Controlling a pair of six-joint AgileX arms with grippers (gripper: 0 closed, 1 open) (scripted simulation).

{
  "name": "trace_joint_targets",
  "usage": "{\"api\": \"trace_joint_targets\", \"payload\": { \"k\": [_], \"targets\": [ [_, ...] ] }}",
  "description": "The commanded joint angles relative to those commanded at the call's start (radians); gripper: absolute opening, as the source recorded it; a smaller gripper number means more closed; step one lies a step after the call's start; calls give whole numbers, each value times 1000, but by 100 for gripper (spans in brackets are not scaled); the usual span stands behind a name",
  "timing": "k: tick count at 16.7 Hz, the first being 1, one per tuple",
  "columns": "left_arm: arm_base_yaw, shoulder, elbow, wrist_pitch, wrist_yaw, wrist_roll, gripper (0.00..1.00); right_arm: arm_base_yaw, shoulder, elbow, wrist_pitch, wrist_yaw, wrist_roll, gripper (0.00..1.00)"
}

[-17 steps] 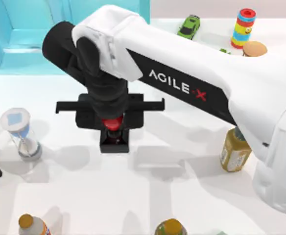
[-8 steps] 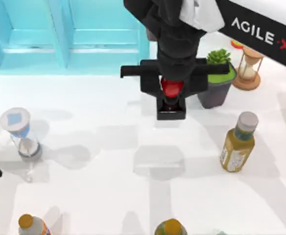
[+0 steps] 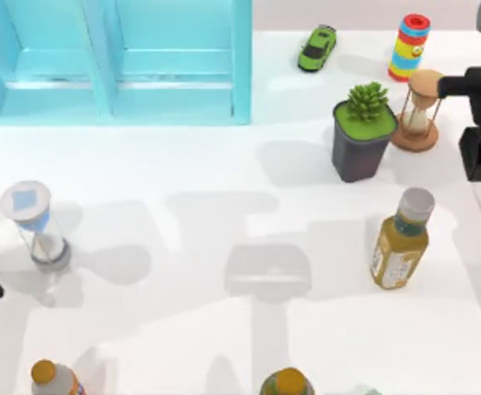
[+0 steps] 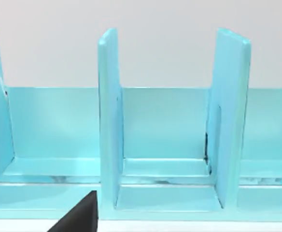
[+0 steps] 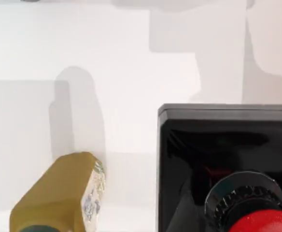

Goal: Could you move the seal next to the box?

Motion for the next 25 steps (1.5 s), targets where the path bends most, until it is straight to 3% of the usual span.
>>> {"api": "trace_joint_targets", "payload": {
  "k": [5,10,19,24,25],
  "targets": [
    [0,0,0,0,0,0,100,-119,-130,-135,16,-34,-121,0],
    [0,0,0,0,0,0,100,-115,-126,-136,17,-32,-119,0],
    [0,0,0,0,0,0,100,-116,-91,-325,252,-34,-119,0],
    [0,0,0,0,0,0,100,-116,-84,-340,267,-34,-118,0],
    [0,0,0,0,0,0,100,-116,-84,-340,267,-34,-118,8]
  ]
}}
